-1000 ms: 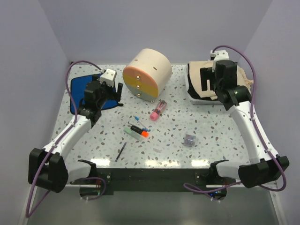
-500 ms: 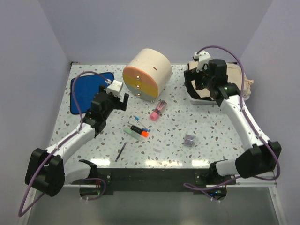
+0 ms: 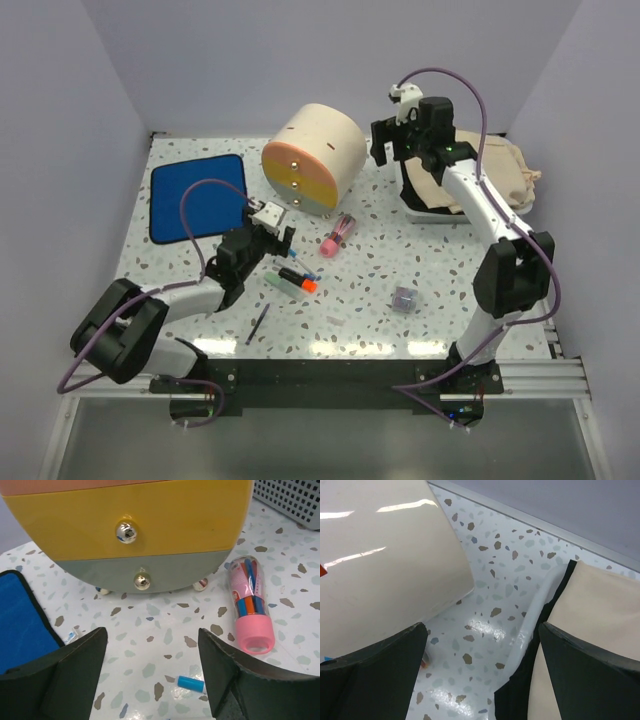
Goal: Sort the stationery into containers
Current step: Open the drawer in the storage box.
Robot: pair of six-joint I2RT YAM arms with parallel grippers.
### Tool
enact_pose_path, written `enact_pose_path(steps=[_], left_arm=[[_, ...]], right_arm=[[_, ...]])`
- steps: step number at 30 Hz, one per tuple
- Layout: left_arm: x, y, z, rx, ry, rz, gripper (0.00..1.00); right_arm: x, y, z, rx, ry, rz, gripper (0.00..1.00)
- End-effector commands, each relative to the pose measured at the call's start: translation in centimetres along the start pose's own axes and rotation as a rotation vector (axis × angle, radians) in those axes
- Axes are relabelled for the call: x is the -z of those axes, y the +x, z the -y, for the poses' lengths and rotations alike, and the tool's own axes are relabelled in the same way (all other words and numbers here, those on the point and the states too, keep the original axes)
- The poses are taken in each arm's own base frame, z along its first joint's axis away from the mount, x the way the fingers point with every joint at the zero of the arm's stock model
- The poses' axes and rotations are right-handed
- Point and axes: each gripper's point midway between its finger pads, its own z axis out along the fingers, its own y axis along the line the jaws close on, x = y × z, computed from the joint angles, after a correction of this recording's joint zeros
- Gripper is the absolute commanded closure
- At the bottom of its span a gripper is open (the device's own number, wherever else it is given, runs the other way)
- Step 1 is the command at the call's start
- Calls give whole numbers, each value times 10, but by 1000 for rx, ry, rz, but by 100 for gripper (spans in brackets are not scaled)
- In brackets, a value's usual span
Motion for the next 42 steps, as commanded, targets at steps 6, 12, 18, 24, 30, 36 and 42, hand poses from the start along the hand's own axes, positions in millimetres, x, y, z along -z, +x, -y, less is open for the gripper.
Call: enact_pose_path(steps=[6,12,18,24,30,36,42], left_arm=[[-42,-27,27,52,156,178,44],[-74,-17,4,136,144,144,43],[-94,-15,-22,125,127,122,48],[-97,-4,-18,121,169,87,51],[-100,1,-11,105,151,70,59],[-114,16,-26,154,42,-30,55],[-124,28,-31,190,0,-102,56]], right_arm=[[-48,-39,1,-94,-59,97,3],[-74,-43,2,-104,-104,113,4],[-74,-53,-10,-128,-181,151,5],[-69,-58,-15,-153,-199,176,5],[-67,-65,-14,-130,-197,192,5],[-65,-67,-15,-122,-207,199,5],[-61,-62,-15,-121,-207,196,5]])
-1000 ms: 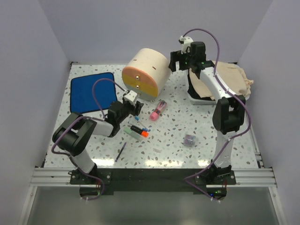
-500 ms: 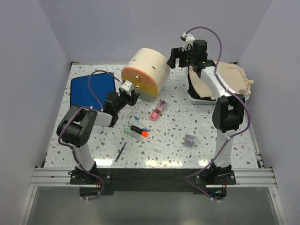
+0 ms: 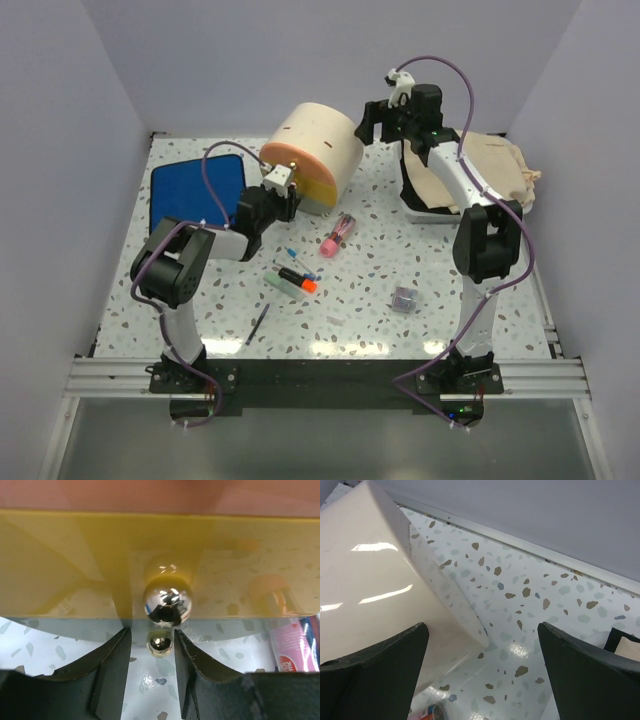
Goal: Sort the stationery into containers
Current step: Open the drawer in the storage box.
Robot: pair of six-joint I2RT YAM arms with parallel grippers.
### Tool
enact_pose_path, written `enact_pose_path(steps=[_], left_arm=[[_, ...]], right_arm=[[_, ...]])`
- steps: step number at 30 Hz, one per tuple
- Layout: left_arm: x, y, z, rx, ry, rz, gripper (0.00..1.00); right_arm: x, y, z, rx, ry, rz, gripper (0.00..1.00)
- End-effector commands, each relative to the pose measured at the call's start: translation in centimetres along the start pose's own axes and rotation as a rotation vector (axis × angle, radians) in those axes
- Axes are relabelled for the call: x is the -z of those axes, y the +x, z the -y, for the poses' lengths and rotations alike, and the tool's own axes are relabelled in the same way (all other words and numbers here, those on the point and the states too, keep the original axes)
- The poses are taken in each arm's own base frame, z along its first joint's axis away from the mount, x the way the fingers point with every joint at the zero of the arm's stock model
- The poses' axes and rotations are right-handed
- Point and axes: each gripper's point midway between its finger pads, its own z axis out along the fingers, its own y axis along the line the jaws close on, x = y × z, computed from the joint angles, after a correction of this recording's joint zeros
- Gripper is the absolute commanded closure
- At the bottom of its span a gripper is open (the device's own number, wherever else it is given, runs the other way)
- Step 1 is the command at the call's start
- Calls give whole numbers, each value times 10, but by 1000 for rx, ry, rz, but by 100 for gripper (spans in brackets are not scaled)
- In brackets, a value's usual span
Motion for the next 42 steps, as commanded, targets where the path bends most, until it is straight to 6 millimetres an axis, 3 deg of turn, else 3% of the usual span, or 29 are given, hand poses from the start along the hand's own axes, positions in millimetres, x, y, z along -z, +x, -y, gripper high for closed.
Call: enact_pose_path(steps=[1,13,17,24,35,38,42], left_arm=[[-10,-3,-10,35,-57,-26,56],[-10,5,1,56,-63,-72,58],[-6,19,4,78,-72,-105,59],[-7,6,6,82,-71,-65,57],[-14,1,-15,56,-156,-54,61],[-16,1,-13,56,-137,-57,64],[-18,-1,-10,53,-120,-52,76]], right_arm=[[21,-39,-19,41,-45,99,5],[20,-39,-15,23,-54,100,5],[20,-40,-14,14,-50,103,5],[22,-39,-13,16,-44,102,5],[19,-41,-12,0,-42,104,5],[18,-38,-12,-8,-43,96,5],[17,-38,-11,-15,-41,95,5]])
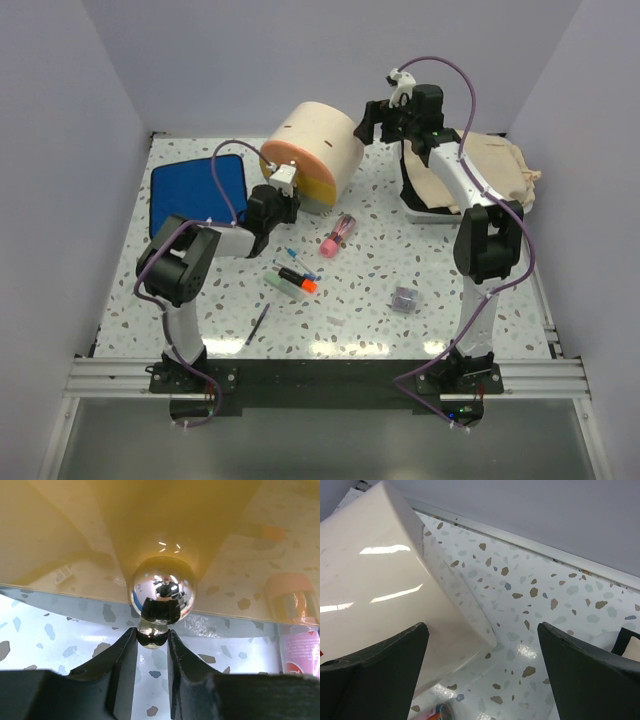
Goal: Sort the stationery into containers
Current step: Open the drawer in the storage box.
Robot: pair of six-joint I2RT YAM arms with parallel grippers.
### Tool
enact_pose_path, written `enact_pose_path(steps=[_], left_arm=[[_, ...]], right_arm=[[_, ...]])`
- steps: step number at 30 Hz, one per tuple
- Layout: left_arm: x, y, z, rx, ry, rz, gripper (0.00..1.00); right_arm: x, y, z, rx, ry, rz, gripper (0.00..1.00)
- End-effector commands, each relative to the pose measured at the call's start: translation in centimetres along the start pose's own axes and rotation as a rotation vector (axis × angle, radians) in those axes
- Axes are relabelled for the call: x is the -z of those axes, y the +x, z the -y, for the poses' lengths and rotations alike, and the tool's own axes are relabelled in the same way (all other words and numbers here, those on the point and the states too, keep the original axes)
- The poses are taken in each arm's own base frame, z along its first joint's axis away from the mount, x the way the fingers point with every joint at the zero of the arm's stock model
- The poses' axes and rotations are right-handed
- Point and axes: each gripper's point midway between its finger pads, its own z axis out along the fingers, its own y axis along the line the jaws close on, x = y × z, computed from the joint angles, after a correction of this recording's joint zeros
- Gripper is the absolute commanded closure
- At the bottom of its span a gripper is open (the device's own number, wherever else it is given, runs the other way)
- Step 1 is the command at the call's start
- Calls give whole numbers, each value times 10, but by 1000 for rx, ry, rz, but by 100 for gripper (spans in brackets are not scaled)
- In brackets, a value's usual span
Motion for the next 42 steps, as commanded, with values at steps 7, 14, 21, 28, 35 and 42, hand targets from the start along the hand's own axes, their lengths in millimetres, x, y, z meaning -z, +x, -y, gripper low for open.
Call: enact_pose_path(steps=[7,14,21,28,35,42], left_arm=[[7,-14,4,-16,64,45,94],[39,-8,10,-15,100,36,94],[65,-13,15,-17,120,41,94],[88,6,16,-12,116,-8,94],[99,17,12,-22,102,-29,92],[104,23,8,-8,77,-45,74]], right_arm=[[15,-35,-12,16,-25,79,5],[18,-35,-13,23,-26,81,5],[19,-35,-17,12,-39,83,6],[26,-35,-21,26,-43,90,6],[31,-33,-25,36,-48,90,6],[37,-31,-27,53,-43,84,6]])
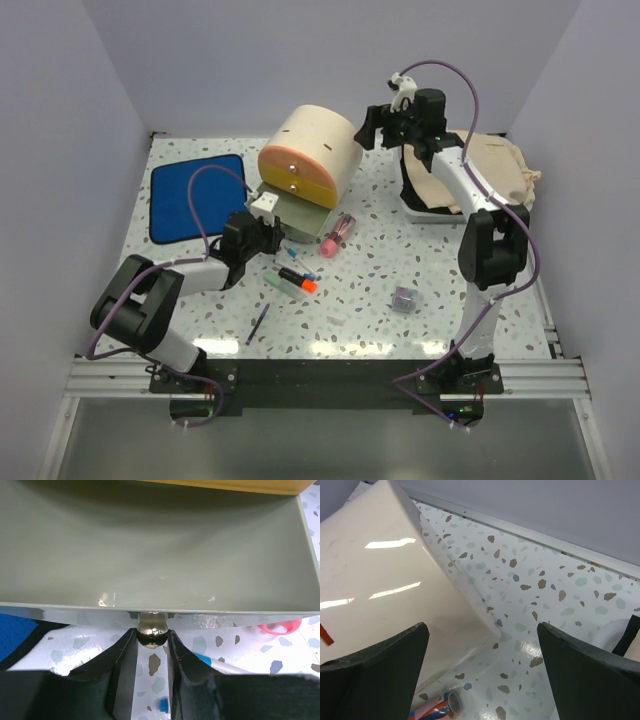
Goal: Sort the stationery into containers
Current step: Open the drawer in the storage box.
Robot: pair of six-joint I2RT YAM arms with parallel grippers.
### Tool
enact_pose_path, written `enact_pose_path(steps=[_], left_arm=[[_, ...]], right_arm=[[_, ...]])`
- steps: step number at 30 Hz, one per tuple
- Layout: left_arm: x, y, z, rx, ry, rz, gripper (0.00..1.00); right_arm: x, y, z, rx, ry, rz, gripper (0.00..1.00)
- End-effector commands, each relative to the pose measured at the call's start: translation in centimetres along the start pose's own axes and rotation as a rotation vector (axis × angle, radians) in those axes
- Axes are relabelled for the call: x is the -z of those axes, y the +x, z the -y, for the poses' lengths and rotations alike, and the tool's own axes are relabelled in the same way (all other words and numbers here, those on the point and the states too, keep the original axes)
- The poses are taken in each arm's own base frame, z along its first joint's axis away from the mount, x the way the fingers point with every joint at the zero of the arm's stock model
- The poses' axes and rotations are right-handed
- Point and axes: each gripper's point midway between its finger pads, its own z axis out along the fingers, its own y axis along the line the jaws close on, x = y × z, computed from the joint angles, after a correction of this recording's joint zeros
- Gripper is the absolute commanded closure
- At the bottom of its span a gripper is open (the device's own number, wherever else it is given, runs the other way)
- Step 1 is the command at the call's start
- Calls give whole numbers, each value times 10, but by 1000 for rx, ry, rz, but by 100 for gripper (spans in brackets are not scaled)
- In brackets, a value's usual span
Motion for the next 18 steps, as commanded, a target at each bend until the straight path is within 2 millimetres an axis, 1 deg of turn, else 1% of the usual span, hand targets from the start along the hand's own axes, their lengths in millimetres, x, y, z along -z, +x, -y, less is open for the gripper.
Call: enact_pose_path(steps=[1,2,3,4,5,9,10,11,12,13,14,15,16,17,18], left_arm=[[8,-10,2,0,-5,37,70],[8,-9,-1,1,-22,32,63],[10,-8,-4,-1,-39,32,61],[11,-8,-5,-10,-43,31,58],[12,-8,-5,-15,-46,32,52],[15,-12,2,-38,-2,47,44],[16,-13,3,-42,7,47,28],[18,-15,6,-42,18,47,0],[24,-26,12,-47,51,68,0],[30,-18,14,-87,66,18,0],[41,-32,16,-98,69,48,0],[47,-36,12,-99,44,50,0],[54,-30,11,-116,41,14,0],[65,-42,12,-132,42,43,0],[70,-48,12,-133,39,49,0]], right_arm=[[25,-36,-17,58,-17,91,6],[26,-35,-17,59,-17,89,6],[27,-36,-18,61,-16,92,5],[26,-32,-18,57,-15,85,6],[27,-33,-18,61,-13,87,6],[29,-28,-16,69,-5,75,5],[31,-29,-17,74,-5,74,5],[33,-26,-16,78,0,59,5],[38,-28,-18,107,-1,57,5],[41,-29,-19,121,0,53,4],[45,-23,-18,122,11,24,4],[50,-23,-18,161,15,14,4],[58,-24,-20,172,19,8,3],[64,-17,-20,173,30,-20,3],[68,-15,-20,193,37,-31,2]])
